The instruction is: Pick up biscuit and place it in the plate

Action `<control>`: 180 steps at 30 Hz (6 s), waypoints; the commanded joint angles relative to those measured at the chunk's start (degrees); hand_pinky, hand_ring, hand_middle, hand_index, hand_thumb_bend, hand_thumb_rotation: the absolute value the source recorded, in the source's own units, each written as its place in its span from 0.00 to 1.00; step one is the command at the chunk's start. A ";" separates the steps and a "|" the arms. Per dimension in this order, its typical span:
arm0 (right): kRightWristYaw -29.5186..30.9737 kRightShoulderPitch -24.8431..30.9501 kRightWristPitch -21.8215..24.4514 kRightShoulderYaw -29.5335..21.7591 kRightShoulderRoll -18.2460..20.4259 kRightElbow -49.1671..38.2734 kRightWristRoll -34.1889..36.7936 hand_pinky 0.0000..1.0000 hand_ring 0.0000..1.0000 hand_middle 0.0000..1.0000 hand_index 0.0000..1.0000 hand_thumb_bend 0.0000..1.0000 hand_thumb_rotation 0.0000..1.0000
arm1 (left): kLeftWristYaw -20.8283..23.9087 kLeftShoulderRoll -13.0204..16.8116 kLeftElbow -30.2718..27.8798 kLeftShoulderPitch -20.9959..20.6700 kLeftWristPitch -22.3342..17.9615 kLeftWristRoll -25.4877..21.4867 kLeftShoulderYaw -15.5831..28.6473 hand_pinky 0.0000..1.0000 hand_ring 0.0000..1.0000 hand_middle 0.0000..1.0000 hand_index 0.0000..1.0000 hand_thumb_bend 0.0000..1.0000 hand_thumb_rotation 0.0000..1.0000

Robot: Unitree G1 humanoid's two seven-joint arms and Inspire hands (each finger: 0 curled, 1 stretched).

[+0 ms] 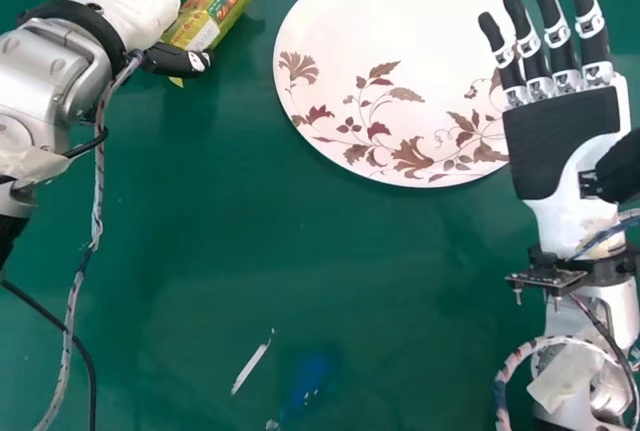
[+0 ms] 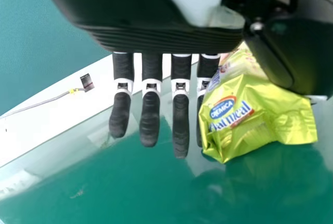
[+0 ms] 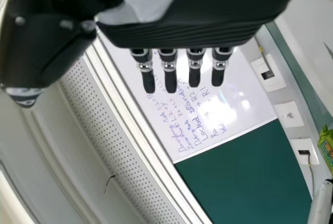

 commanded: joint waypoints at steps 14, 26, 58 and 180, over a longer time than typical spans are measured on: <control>3.54 -0.72 -1.35 -1.18 -0.71 3.02 1.34 0.96 0.99 0.94 0.90 0.94 0.46 | 0.48 -0.67 -4.46 2.33 0.93 -2.92 2.28 0.25 0.24 0.41 0.52 0.51 0.00; 3.06 -0.08 -1.66 -1.20 0.02 3.24 0.76 0.93 0.94 0.89 0.88 0.90 0.50 | -1.37 -0.46 -7.18 2.23 4.10 -2.95 3.72 0.25 0.24 0.41 0.51 0.51 0.00; 3.49 -0.31 -0.30 -1.02 -1.77 3.04 0.43 0.79 0.91 0.88 0.90 0.93 0.54 | -2.19 5.99 -12.53 4.22 3.21 -10.68 13.13 0.22 0.22 0.41 0.51 0.52 0.00; 3.10 -1.32 -8.04 -4.75 -1.97 3.65 1.64 0.69 0.74 0.69 0.74 0.85 0.42 | 14.91 -18.74 -18.30 18.18 -10.27 -15.85 -0.15 0.13 0.18 0.40 0.51 0.51 0.00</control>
